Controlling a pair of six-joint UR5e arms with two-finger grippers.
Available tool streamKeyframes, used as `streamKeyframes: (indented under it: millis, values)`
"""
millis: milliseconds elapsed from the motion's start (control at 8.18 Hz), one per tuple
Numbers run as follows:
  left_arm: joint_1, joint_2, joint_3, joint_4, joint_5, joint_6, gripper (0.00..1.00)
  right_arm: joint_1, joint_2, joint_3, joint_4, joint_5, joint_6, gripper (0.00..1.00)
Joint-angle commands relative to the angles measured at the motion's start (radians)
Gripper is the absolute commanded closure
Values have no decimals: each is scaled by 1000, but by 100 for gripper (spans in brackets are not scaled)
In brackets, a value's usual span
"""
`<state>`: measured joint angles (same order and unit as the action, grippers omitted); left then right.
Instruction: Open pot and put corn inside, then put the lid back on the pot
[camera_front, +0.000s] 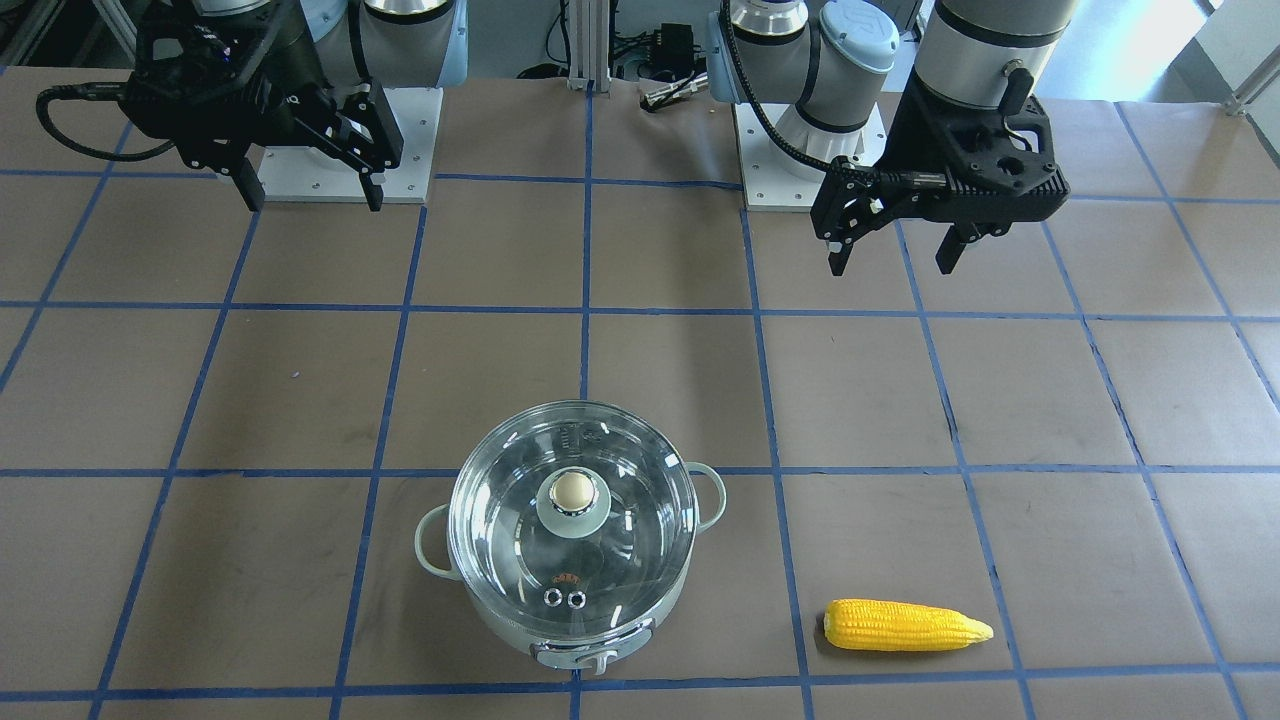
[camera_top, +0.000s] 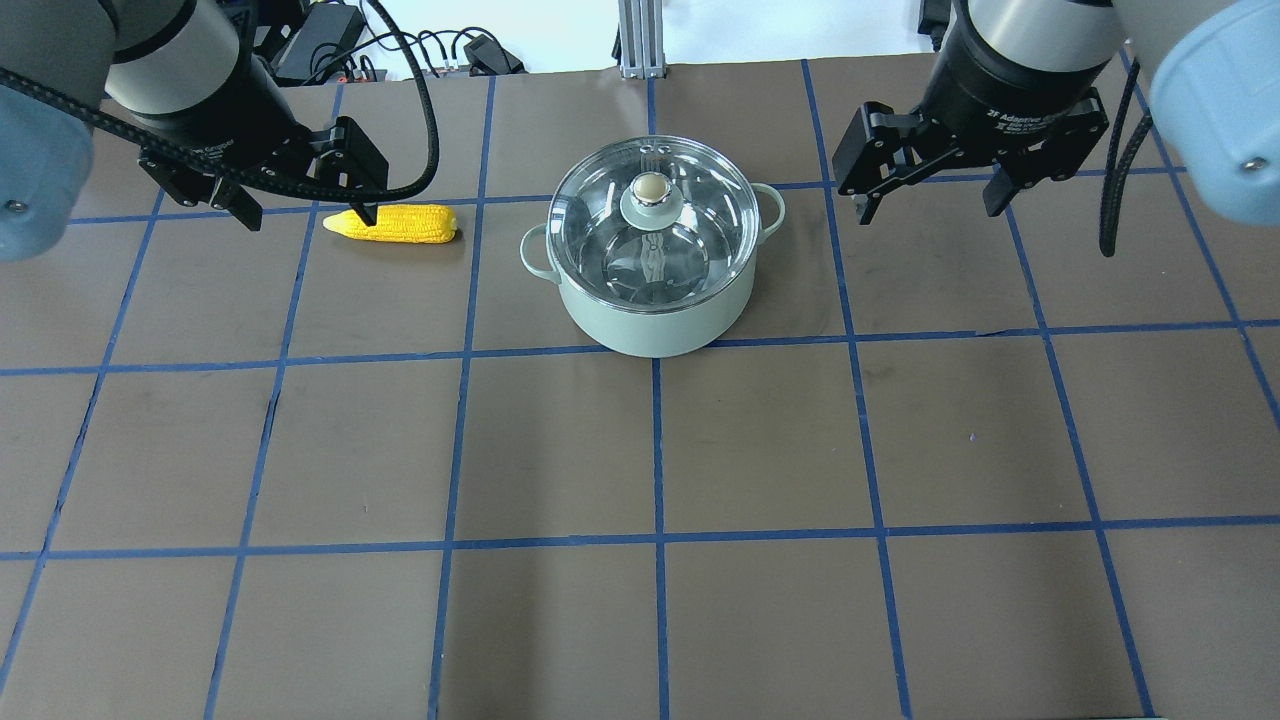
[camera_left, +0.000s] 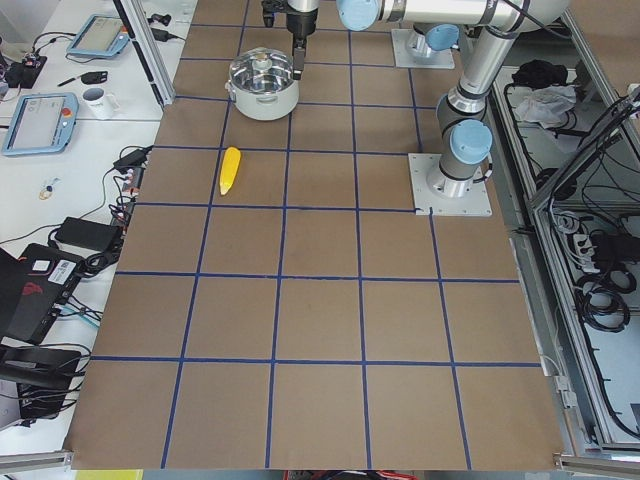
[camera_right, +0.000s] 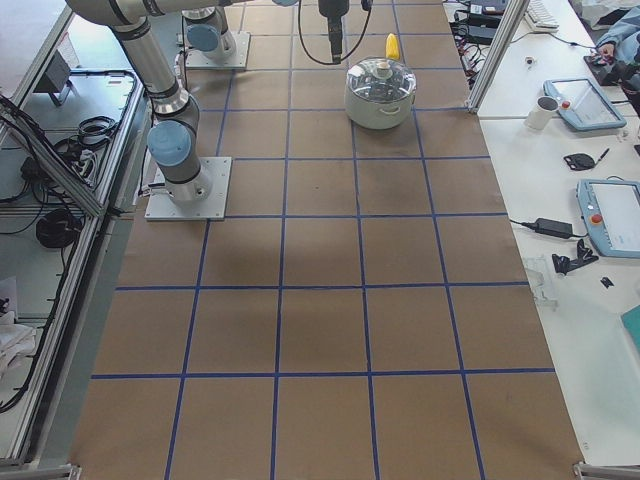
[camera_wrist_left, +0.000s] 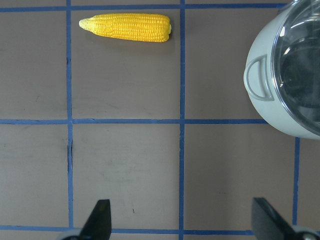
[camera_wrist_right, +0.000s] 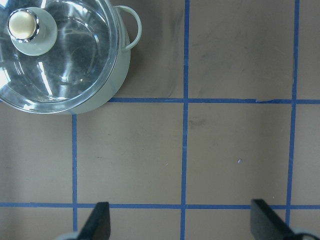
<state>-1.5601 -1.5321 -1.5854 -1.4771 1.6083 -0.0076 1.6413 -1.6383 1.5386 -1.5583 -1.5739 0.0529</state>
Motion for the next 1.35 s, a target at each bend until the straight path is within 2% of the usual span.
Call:
streamKeyframes:
  millis: [0,489,612,856,978,1223]
  values:
    - [0,0,-2,-2,-2,-6,0,0,0,0,0,0,-1,0]
    - [0,-2,1,-5,7,46,0,0,0,0,-2,0,-1,0]
    - [12,-25,2,9,2,224,0,0,0,0,0,0,-1,0]
    - [23,-88,16,24,9,365,0,0,0,0,0,2,1,0]
    - [32,-118,16,103,10,491,0,0,0,0,-2,2,1,0]
    - [92,-160,18,164,9,775,0,0,2,0,-3,23,-1,0]
